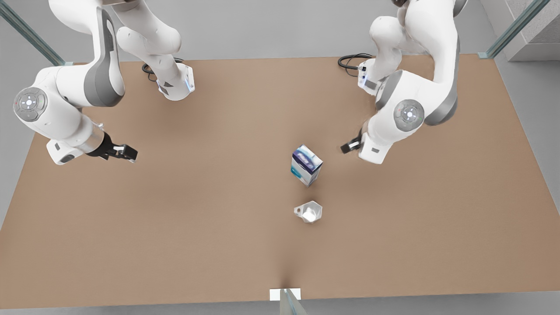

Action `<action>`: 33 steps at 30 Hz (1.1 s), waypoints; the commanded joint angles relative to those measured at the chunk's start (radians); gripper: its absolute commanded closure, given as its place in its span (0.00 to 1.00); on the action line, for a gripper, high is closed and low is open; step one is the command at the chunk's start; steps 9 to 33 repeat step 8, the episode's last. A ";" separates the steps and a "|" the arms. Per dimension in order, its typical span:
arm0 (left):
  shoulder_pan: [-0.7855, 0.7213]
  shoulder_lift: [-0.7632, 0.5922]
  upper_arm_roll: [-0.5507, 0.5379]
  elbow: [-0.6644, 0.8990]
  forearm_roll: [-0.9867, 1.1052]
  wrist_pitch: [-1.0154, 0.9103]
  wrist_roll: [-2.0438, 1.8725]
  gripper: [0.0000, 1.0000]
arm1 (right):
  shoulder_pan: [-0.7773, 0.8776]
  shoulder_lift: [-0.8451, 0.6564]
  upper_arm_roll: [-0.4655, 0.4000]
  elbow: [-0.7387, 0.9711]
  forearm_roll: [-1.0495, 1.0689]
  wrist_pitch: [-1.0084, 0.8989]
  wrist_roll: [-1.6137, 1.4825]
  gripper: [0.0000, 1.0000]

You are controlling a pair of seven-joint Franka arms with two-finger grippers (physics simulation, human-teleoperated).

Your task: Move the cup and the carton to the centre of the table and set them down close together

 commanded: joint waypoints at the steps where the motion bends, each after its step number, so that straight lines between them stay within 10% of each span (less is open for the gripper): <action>1: 0.010 0.001 0.003 0.000 0.074 0.002 0.098 0.00 | 0.006 0.001 0.000 0.001 0.000 0.001 -0.001 0.00; 33: 0.150 0.005 0.008 0.026 0.121 0.045 0.420 0.00 | 0.003 -0.004 -0.003 -0.001 0.002 -0.004 -0.005 0.00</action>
